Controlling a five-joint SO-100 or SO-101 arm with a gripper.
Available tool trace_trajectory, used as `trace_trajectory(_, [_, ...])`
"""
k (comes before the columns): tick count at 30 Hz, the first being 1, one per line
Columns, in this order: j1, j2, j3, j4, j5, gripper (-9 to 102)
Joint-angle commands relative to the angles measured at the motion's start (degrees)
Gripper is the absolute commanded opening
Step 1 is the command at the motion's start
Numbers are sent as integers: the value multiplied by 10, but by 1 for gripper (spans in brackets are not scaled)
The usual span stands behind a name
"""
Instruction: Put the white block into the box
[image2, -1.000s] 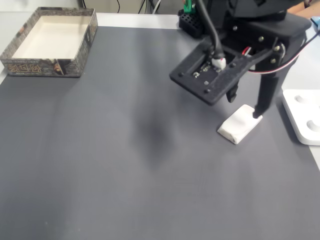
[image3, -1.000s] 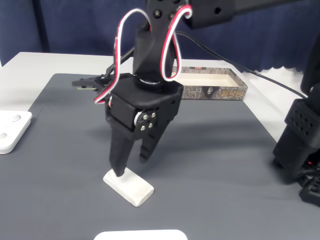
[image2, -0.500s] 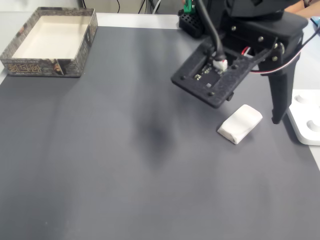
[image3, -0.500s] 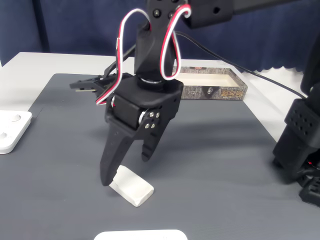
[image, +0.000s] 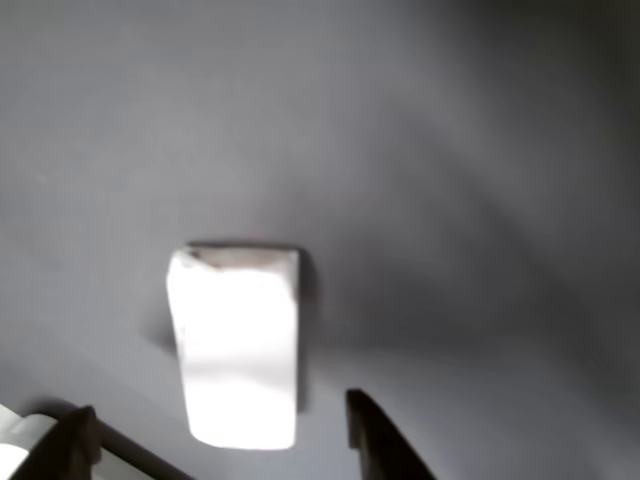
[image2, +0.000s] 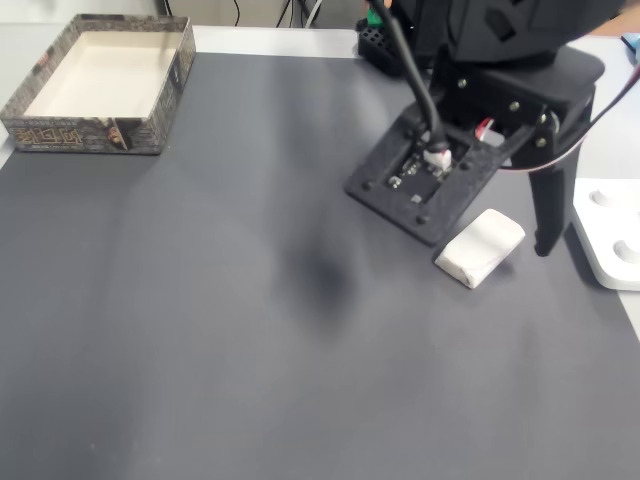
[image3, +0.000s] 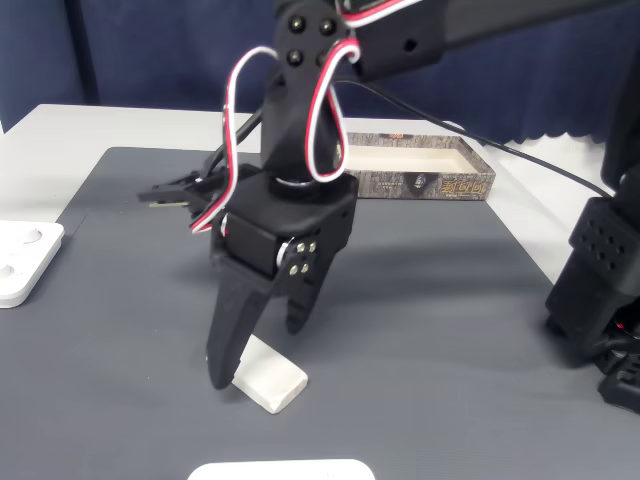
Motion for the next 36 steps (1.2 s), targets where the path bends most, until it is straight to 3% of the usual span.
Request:
trace_trajectory(1, [3,0,-48,2,12,33])
trace_trajectory(36, [-15,-53,-61,-24,-1,35])
